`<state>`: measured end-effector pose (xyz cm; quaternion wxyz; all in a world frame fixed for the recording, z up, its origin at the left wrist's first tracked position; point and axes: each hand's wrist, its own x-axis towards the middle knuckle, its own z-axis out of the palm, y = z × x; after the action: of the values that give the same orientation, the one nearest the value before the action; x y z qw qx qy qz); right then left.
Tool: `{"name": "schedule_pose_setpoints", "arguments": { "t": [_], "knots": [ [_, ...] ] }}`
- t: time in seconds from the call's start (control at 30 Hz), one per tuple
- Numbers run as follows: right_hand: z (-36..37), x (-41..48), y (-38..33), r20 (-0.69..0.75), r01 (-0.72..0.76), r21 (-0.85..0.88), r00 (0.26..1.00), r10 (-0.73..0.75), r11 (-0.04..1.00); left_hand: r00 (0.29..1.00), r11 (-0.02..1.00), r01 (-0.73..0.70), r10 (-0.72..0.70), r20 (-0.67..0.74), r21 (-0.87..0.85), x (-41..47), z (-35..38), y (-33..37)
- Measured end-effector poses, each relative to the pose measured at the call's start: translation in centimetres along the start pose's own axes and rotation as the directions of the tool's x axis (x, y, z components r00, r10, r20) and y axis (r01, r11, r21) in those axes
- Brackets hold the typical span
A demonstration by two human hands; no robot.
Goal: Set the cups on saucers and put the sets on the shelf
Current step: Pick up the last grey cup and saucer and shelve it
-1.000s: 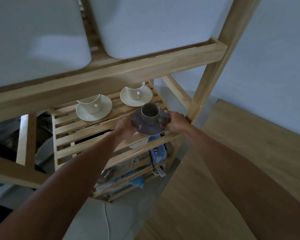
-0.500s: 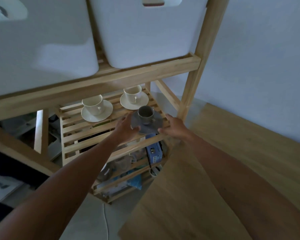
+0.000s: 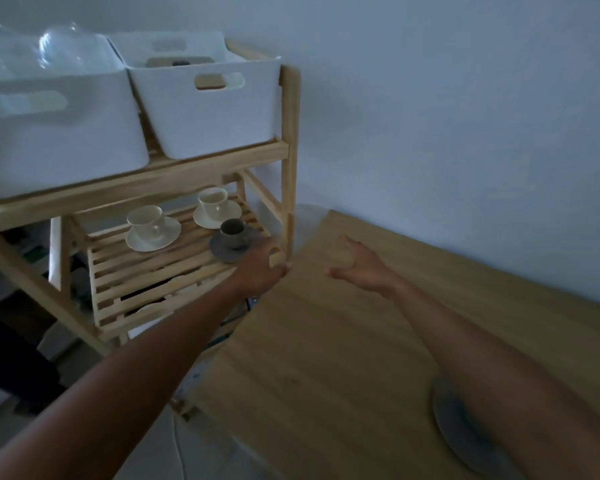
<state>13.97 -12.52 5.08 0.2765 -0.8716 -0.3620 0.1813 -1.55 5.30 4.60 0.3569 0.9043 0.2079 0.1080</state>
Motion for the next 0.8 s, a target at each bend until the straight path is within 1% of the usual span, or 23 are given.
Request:
{"name": "schedule_pose_setpoints", "arguments": {
  "t": [0.1,0.2,0.37,0.43,0.5,0.57,0.63,0.8],
  "knots": [
    [-3.3,-5.0,3.2,-0.059,-0.061,0.016,0.996,0.061,0.998,0.998,0.998,-0.055,0.054,0.039,0.023,-1.1,3.0,4.4],
    [-6.1,-10.1,6.6,-0.101,-0.126,0.03,0.986,0.129,0.992,0.993,0.997,-0.072,0.072,0.093,-0.002,-2.4,6.2,8.8],
    [-9.7,-17.3,11.8,-0.155,-0.236,0.057,0.958,0.242,0.97,0.974,0.988,-0.152,0.147,0.171,0.016,-5.1,11.6,14.3],
    [-10.5,-19.7,13.7,-0.18,-0.265,0.061,0.945,0.272,0.962,0.964,0.99,-0.143,0.142,0.225,-0.01,-6.3,13.7,15.2],
    [-10.9,-21.9,15.5,-0.198,-0.302,0.106,0.927,0.317,0.948,0.953,0.99,-0.135,0.138,0.269,-0.03,-7.4,15.7,15.7],
    [-10.9,-23.9,17.2,-0.205,-0.339,0.143,0.909,0.362,0.93,0.947,0.992,-0.125,0.128,0.296,-0.027,-8.3,17.5,16.0],
    [-10.4,-25.6,18.9,-0.203,-0.378,0.141,0.894,0.4,0.915,0.939,0.994,-0.108,0.11,0.325,-0.026,-9.1,19.2,16.0],
    [-6.9,-28.2,22.1,-0.106,-0.437,0.152,0.884,0.455,0.886,0.92,0.998,-0.066,0.059,0.387,0.003,-10.9,22.5,15.2]
  ]
}}
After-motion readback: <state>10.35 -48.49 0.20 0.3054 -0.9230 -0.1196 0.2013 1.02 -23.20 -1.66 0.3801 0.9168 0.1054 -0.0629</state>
